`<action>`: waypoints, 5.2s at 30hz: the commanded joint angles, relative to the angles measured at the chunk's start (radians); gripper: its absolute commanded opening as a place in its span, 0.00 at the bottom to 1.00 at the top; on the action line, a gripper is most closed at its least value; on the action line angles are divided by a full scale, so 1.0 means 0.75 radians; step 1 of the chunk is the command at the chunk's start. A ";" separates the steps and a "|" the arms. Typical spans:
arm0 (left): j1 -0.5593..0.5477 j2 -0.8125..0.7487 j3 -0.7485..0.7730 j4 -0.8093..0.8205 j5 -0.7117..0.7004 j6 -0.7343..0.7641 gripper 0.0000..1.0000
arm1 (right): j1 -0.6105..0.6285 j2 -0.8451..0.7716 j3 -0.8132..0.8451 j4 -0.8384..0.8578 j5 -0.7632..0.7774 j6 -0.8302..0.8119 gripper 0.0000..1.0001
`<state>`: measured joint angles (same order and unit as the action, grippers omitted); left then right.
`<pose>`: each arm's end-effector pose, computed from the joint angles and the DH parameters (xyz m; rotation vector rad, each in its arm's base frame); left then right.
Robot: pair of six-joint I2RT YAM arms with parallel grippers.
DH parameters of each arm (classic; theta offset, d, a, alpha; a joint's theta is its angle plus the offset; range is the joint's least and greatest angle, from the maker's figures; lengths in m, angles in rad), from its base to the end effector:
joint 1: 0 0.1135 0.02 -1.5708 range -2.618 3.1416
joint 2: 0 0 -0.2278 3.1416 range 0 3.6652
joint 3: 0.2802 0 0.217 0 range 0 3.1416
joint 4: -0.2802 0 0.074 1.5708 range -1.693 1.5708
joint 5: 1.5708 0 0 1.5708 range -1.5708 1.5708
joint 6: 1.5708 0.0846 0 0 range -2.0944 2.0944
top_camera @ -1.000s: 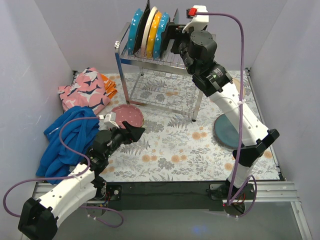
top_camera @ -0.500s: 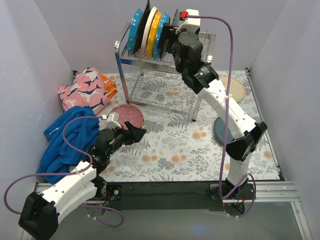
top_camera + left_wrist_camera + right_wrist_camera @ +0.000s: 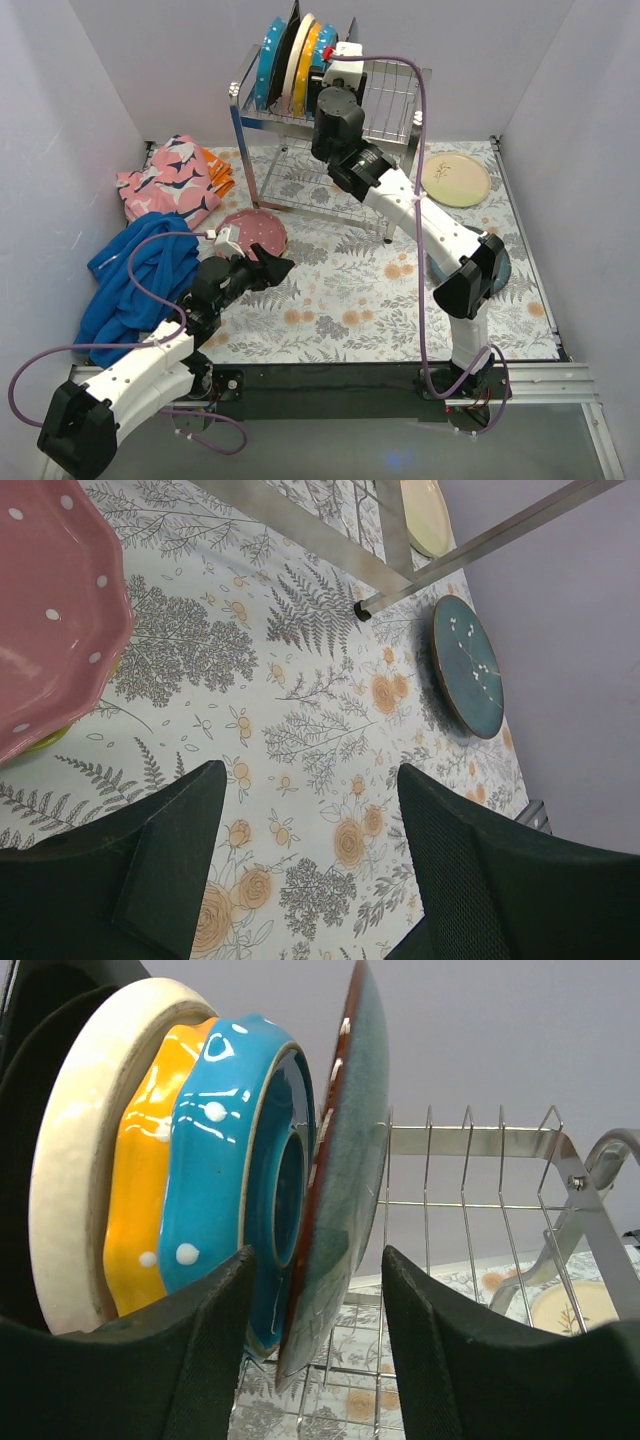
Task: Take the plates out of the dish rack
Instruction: Unload the plate from the dish rack.
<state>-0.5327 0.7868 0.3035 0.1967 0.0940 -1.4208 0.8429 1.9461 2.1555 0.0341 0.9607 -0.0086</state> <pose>0.1885 -0.1203 0.1863 -0.8432 1.9461 -1.3693 0.3271 0.2629 0.4570 0.2311 1.4136 0.0498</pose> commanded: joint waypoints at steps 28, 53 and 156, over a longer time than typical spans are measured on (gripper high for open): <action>-0.006 -0.047 0.004 0.028 0.038 -0.004 0.66 | -0.003 0.162 0.128 0.333 0.286 -0.293 0.47; -0.006 -0.057 -0.018 0.053 0.032 0.002 0.65 | -0.036 0.230 0.169 0.408 0.269 -0.291 0.40; -0.008 -0.098 -0.002 -0.002 -0.033 0.029 0.65 | 0.040 -0.365 -0.176 1.000 0.097 -0.379 0.01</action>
<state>-0.5335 0.7212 0.2890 0.2016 0.0898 -1.4166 0.8661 1.7737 2.0171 0.6125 1.0756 -0.3367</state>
